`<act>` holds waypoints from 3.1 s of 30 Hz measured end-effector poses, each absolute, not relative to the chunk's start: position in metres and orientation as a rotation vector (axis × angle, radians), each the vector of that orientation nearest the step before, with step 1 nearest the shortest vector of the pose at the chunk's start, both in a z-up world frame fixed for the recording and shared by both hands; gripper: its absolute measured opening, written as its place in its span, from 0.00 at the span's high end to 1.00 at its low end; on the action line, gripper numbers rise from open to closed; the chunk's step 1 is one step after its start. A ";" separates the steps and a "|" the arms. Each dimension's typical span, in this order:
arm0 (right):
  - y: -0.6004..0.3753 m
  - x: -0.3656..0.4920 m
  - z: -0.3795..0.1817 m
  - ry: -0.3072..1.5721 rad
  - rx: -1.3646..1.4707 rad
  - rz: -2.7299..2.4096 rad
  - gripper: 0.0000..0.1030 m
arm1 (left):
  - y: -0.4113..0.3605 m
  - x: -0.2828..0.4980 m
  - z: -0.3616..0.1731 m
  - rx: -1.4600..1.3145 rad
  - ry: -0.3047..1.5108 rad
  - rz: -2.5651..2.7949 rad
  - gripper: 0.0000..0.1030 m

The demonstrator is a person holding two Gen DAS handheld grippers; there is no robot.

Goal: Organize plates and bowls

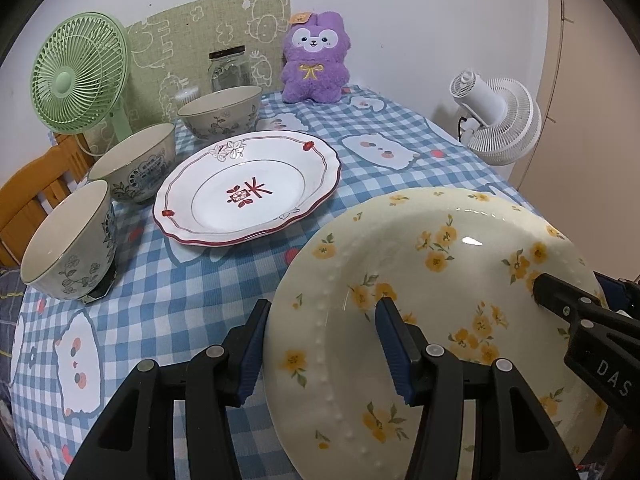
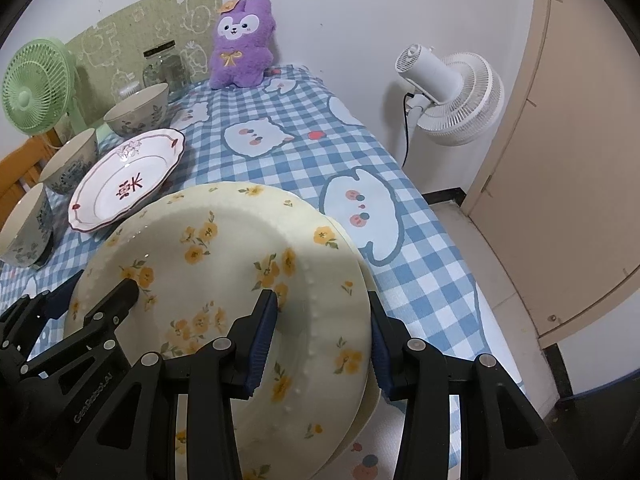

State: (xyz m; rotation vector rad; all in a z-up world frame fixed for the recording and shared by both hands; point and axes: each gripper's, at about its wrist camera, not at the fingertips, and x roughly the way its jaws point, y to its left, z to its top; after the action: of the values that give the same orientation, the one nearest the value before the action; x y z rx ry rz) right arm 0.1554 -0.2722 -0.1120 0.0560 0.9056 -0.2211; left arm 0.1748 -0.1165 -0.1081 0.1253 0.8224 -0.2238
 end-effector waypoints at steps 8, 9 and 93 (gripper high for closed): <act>-0.270 0.157 -0.113 0.918 0.049 -0.236 0.51 | -0.115 0.175 -0.109 0.121 0.817 -0.239 0.47; -0.268 0.156 -0.114 0.922 0.043 -0.239 0.50 | -0.114 0.175 -0.109 0.119 0.817 -0.243 0.47; -0.228 0.145 -0.054 0.744 0.006 -0.116 0.19 | -0.101 0.146 -0.051 0.150 0.717 -0.218 0.14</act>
State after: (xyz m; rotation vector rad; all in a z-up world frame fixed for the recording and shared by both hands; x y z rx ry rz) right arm 0.1453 -0.2279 -0.0537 0.0059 0.7437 -0.1164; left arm 0.1459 -0.1009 -0.0509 0.1498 0.7171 -0.2184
